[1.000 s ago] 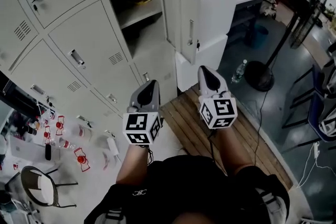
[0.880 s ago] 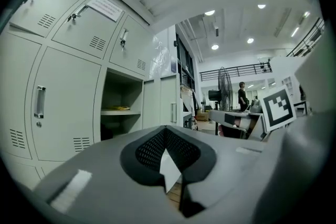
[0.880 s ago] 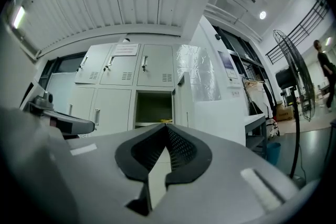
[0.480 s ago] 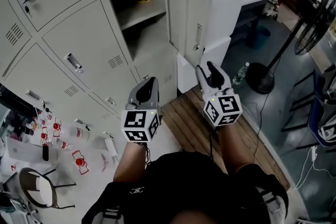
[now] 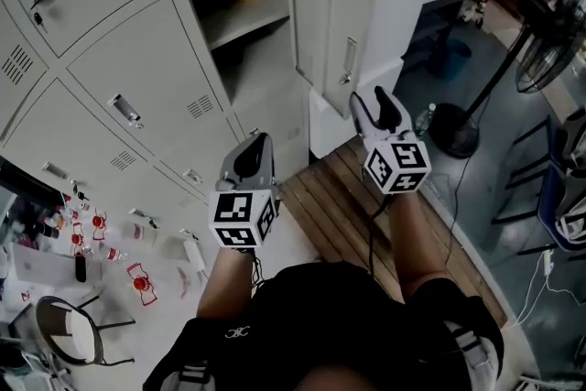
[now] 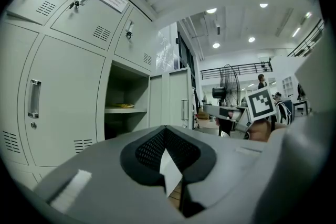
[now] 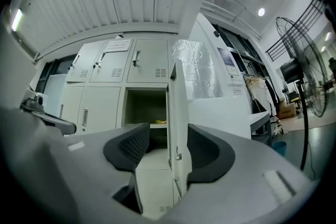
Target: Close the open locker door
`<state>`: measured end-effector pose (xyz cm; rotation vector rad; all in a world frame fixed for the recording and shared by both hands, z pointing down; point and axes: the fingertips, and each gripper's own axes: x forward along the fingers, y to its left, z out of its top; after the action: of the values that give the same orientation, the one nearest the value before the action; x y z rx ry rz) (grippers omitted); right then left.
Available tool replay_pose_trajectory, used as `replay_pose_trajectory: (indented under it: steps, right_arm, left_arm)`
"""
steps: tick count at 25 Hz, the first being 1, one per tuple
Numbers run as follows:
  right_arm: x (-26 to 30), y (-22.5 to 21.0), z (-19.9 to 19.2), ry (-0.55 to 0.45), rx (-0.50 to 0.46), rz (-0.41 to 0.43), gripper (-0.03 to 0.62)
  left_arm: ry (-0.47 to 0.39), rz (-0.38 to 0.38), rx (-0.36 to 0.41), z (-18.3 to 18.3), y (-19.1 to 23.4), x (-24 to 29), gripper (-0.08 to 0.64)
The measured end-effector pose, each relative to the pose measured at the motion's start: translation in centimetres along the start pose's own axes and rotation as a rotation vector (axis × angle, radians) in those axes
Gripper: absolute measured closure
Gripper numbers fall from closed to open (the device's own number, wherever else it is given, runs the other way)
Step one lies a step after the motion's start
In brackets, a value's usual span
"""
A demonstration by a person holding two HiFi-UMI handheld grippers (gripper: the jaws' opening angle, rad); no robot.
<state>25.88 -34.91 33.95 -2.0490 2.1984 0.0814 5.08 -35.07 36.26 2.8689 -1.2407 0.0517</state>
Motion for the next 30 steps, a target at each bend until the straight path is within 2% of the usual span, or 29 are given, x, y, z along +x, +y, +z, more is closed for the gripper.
replay_pose_trajectory:
  steps: [13, 19, 21, 23, 30]
  right_arm:
    - [6.5, -3.4, -2.6, 0.141, 0.046, -0.021, 0.388]
    - [8.0, -4.0, -3.6, 0.166, 0.063, -0.029, 0.397]
    - [8.0, -4.2, -3.6, 0.163, 0.052, -0.050, 0.473]
    - [7.9, -4.1, -3.6, 0.159, 0.039, -0.056, 0.486]
    - [8.1, -0.4, -3.8, 0.168, 0.052, 0.060, 0.488]
  left_arm:
    - [0.009, 0.052, 0.007, -0.1, 2.1, -1.4, 0.560]
    - [0.014, 0.080, 0.004, -0.3, 3.3, -2.0, 0.560]
    - [0.017, 0.089, 0.003, -0.4, 3.5, -2.2, 0.560]
    - [0.019, 0.093, 0.003, -0.5, 3.7, -2.3, 0.560]
    - [0.027, 0.098, 0.002, -0.8, 4.1, -2.2, 0.560]
